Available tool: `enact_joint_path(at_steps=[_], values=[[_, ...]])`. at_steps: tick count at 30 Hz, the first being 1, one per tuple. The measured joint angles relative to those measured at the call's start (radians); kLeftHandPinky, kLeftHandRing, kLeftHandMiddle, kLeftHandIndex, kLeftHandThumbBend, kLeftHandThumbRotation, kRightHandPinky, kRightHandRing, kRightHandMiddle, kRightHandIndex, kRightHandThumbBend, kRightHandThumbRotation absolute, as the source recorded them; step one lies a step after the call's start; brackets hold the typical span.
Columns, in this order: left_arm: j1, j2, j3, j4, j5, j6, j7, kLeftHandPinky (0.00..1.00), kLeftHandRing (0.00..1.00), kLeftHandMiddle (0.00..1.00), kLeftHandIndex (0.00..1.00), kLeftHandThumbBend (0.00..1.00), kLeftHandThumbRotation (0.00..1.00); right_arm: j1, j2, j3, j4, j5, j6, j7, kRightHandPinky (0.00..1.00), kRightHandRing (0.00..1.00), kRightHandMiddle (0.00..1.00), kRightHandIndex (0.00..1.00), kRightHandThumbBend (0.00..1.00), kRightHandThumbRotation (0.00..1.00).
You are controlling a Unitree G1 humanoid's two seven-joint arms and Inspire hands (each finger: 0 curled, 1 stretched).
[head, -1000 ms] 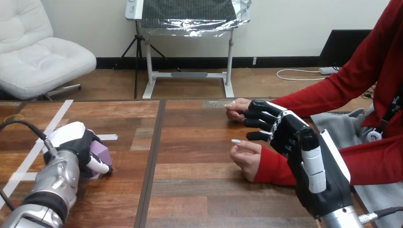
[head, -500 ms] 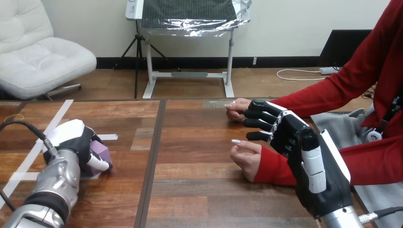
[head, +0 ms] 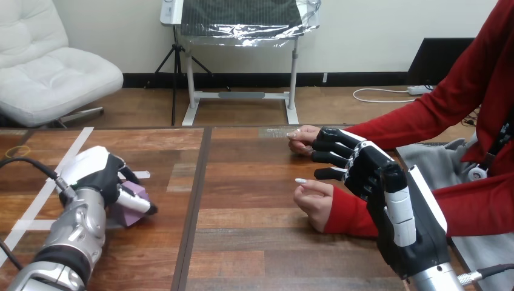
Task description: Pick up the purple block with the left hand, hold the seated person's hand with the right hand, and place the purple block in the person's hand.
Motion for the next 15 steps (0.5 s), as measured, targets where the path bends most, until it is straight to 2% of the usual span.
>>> enact_joint_path(at_steps=[4, 15], values=[[0.000, -0.001, 0.000, 0.000, -0.001, -0.007, 0.003, 0.26, 0.34, 0.43, 0.53, 0.65, 0.00, 0.000, 0.000, 0.000, 0.000, 0.000, 0.000, 0.000, 0.70, 0.78, 0.79, 0.78, 0.85, 1.00], [0.001, -0.001, 0.002, 0.000, -0.006, -0.009, 0.005, 0.32, 0.40, 0.47, 0.51, 0.67, 0.00, 0.000, 0.000, 0.000, 0.000, 0.000, 0.000, -0.001, 0.70, 0.78, 0.79, 0.78, 0.84, 1.00]])
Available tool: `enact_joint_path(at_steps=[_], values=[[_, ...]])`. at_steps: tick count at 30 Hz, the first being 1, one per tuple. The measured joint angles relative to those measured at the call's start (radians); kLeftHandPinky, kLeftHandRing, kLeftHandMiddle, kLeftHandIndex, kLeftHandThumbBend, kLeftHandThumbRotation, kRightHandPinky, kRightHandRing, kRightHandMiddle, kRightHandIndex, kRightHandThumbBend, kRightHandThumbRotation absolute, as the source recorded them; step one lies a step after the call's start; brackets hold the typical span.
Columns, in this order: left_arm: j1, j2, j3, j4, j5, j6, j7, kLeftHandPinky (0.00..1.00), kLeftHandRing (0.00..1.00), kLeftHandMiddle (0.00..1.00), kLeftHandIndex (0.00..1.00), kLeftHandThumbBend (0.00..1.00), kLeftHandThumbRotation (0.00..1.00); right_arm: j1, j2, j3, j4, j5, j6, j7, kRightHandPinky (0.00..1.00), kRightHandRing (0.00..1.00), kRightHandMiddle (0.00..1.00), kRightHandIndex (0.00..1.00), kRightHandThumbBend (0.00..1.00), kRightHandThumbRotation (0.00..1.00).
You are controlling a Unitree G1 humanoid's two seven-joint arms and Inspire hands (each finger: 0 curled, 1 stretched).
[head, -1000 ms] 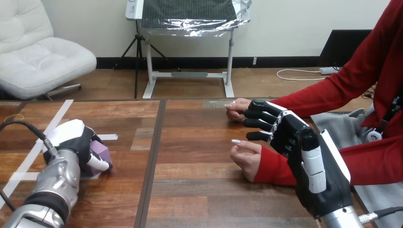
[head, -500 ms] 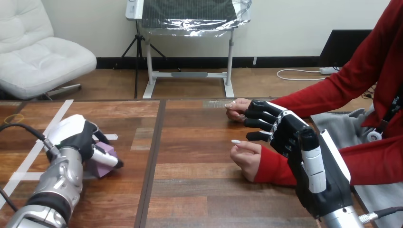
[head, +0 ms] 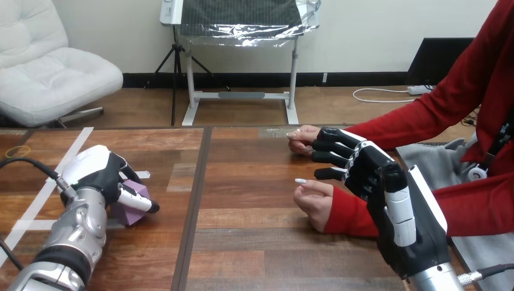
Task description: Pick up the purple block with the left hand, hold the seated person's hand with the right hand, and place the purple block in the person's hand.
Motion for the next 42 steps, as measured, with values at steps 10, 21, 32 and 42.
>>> enact_joint_path(at_steps=[10, 21, 32, 42], values=[[0.002, 0.000, 0.005, 0.000, -0.003, -0.003, 0.000, 0.35, 0.43, 0.49, 0.51, 0.69, 0.00, 0.000, 0.000, 0.000, 0.000, 0.000, 0.000, 0.000, 0.71, 0.78, 0.79, 0.79, 0.84, 1.00], [0.003, 0.000, 0.020, 0.000, -0.013, -0.021, 0.000, 0.39, 0.46, 0.52, 0.50, 0.72, 0.00, 0.000, 0.000, 0.000, 0.000, 0.000, 0.000, 0.000, 0.71, 0.78, 0.79, 0.79, 0.85, 1.00], [0.011, 0.001, 0.044, -0.013, -0.031, -0.055, 0.008, 0.39, 0.46, 0.51, 0.50, 0.70, 0.00, 0.000, -0.001, -0.001, 0.000, -0.005, 0.000, 0.000, 0.70, 0.77, 0.79, 0.78, 0.85, 1.00], [0.042, 0.000, 0.095, -0.091, -0.073, -0.090, 0.026, 0.40, 0.45, 0.50, 0.50, 0.68, 0.00, 0.000, -0.001, -0.009, 0.000, -0.086, -0.002, -0.045, 0.64, 0.75, 0.76, 0.76, 0.79, 0.98]])
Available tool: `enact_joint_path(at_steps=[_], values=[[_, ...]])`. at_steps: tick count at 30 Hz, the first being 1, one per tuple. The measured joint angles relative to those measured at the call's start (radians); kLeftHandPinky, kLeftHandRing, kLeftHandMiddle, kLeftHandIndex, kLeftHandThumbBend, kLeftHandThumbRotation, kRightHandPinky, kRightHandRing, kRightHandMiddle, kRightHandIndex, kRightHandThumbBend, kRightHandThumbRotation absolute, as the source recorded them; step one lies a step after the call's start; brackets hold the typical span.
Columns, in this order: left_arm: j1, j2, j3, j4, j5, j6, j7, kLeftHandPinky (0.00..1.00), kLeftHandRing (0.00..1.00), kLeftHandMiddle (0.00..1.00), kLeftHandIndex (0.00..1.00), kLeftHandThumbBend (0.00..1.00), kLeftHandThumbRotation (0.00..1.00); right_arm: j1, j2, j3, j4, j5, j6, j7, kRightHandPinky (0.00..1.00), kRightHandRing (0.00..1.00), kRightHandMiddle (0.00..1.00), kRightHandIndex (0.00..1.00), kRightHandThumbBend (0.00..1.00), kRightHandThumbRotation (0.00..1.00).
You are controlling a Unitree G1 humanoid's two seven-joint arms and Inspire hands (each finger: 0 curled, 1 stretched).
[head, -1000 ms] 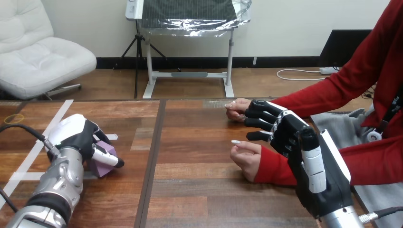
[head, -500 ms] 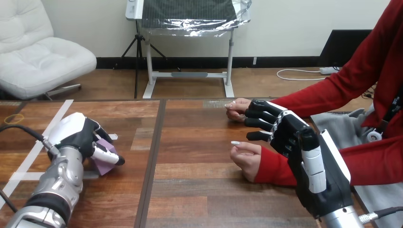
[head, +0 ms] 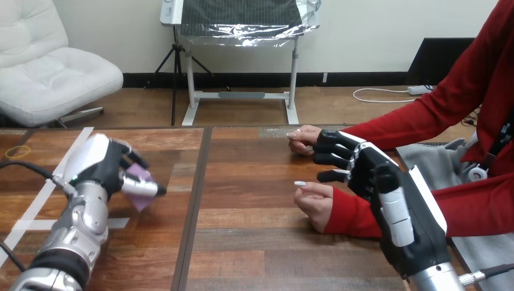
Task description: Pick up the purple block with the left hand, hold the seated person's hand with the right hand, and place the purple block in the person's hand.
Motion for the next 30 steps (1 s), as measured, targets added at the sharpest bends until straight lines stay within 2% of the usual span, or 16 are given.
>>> enact_joint_path(at_steps=[8, 14, 22, 30], values=[[0.045, 0.000, 0.049, -0.107, -0.046, -0.055, 0.024, 0.39, 0.44, 0.49, 0.49, 0.66, 0.00, -0.004, -0.001, -0.010, 0.007, -0.078, -0.004, -0.051, 0.65, 0.74, 0.76, 0.76, 0.71, 0.87], [0.084, -0.004, 0.082, -0.203, -0.085, -0.082, 0.026, 0.38, 0.42, 0.47, 0.48, 0.65, 0.00, -0.021, -0.009, -0.023, 0.044, -0.126, -0.038, -0.074, 0.66, 0.74, 0.76, 0.76, 0.70, 0.83], [0.146, -0.013, 0.122, -0.324, -0.123, -0.128, 0.037, 0.35, 0.39, 0.44, 0.46, 0.66, 0.00, -0.061, -0.051, -0.034, 0.101, -0.149, -0.065, -0.076, 0.68, 0.76, 0.78, 0.77, 0.71, 0.75], [0.213, -0.033, 0.156, -0.442, -0.151, -0.161, 0.046, 0.33, 0.38, 0.42, 0.45, 0.66, 0.00, -0.107, -0.106, -0.043, 0.138, -0.167, -0.066, -0.076, 0.67, 0.76, 0.79, 0.77, 0.72, 0.67]])
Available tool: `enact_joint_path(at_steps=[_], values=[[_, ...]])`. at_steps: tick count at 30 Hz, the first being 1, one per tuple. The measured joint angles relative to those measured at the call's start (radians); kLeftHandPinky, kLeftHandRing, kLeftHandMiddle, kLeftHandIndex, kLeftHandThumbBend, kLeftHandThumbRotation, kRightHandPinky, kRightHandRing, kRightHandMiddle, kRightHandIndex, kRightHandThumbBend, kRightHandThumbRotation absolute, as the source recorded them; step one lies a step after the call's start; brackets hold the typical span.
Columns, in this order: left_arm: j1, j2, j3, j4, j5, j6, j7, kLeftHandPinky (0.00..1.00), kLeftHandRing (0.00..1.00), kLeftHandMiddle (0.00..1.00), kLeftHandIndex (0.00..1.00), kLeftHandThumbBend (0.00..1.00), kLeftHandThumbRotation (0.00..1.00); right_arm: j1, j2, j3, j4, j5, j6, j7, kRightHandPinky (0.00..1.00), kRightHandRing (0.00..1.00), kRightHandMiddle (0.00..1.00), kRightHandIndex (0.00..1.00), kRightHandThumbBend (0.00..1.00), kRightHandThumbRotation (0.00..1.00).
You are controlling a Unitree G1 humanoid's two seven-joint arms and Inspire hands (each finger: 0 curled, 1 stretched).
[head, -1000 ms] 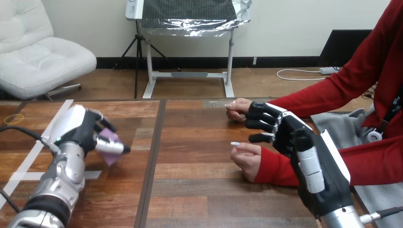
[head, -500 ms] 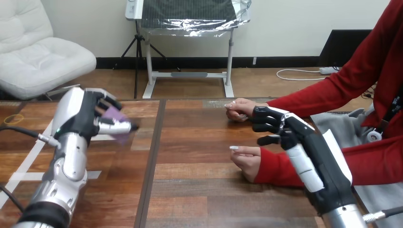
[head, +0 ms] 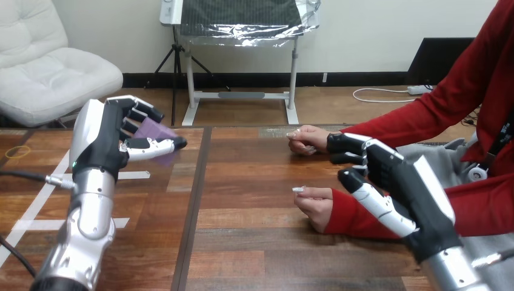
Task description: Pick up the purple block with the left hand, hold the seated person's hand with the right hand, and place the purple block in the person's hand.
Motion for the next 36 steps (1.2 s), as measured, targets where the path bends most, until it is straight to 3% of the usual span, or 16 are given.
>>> enact_joint_path(at_steps=[16, 24, 36], values=[[0.122, -0.045, 0.049, -0.222, -0.039, 0.005, -0.008, 0.32, 0.37, 0.41, 0.44, 0.65, 0.00, -0.098, -0.118, -0.029, 0.049, -0.031, 0.005, -0.002, 0.72, 0.80, 0.81, 0.79, 0.71, 0.54], [0.168, -0.056, 0.066, -0.315, -0.048, 0.030, -0.042, 0.31, 0.37, 0.41, 0.44, 0.65, 0.00, -0.154, -0.178, -0.035, 0.107, -0.102, -0.003, -0.035, 0.68, 0.78, 0.81, 0.80, 0.73, 0.58], [0.179, -0.056, 0.085, -0.367, -0.056, 0.051, -0.078, 0.31, 0.38, 0.42, 0.44, 0.64, 0.00, -0.231, -0.247, -0.034, 0.214, -0.145, -0.025, -0.053, 0.64, 0.77, 0.82, 0.82, 0.83, 0.62]])
